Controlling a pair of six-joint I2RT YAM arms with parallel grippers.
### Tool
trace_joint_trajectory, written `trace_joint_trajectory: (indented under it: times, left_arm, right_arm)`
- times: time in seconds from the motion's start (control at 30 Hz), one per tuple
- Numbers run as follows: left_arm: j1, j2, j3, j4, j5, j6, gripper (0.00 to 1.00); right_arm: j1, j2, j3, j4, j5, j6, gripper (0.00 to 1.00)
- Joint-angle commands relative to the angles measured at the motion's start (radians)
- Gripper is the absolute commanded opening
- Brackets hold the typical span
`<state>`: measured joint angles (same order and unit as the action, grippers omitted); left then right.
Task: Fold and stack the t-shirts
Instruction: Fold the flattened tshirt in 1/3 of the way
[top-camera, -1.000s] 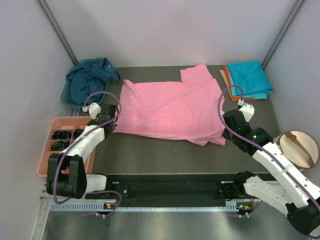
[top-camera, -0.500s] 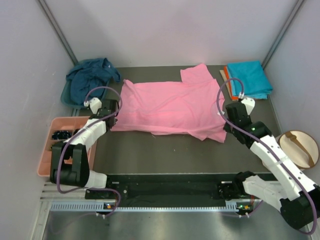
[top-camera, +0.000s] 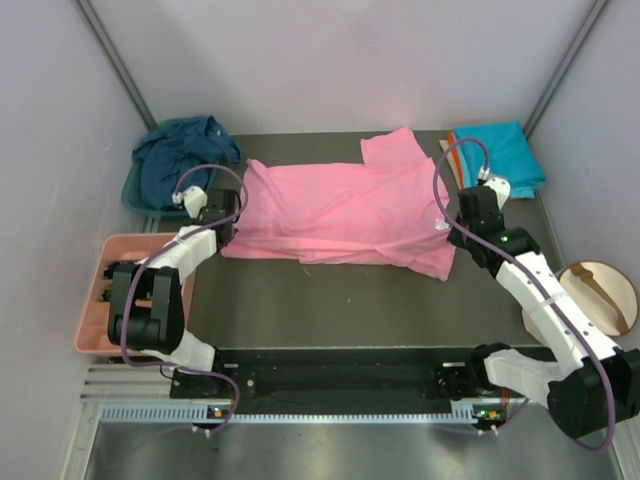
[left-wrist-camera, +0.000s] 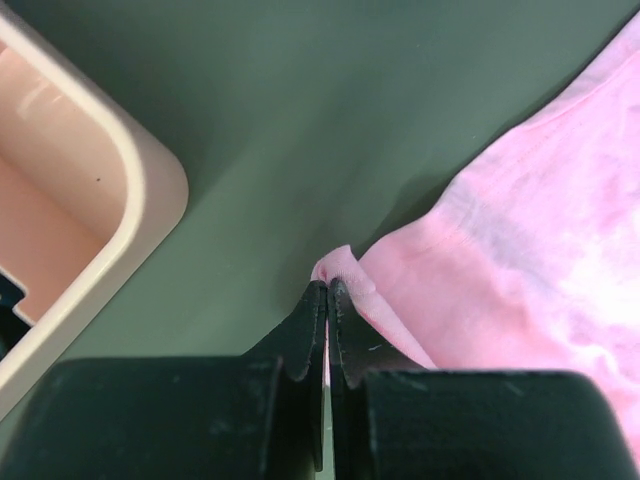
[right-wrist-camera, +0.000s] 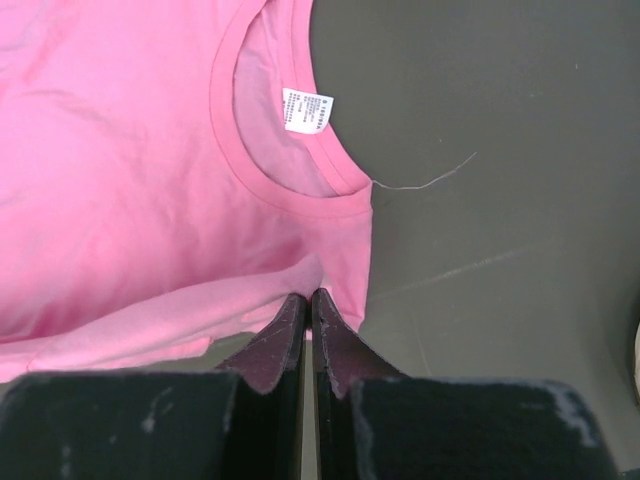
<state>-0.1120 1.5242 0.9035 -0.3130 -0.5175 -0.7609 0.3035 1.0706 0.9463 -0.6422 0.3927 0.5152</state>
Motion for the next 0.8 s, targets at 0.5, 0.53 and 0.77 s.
trace_joint_trajectory:
  times: [0.5, 0.53, 0.77]
  left_arm:
    - [0.009, 0.019, 0.092, 0.040, -0.046, 0.018, 0.00]
    - [0.011, 0.021, 0.095, 0.037, -0.039, 0.018, 0.00]
    - [0.011, -0.053, 0.040, 0.008, 0.017, 0.005, 0.00]
  right_arm:
    - [-0.040, 0.069, 0.101, 0.078, -0.025, -0.044, 0.00]
    - [-0.040, 0.063, 0.103, 0.075, -0.035, -0.044, 0.00]
    - [-0.040, 0.017, 0.095, -0.003, -0.083, -0.024, 0.00]
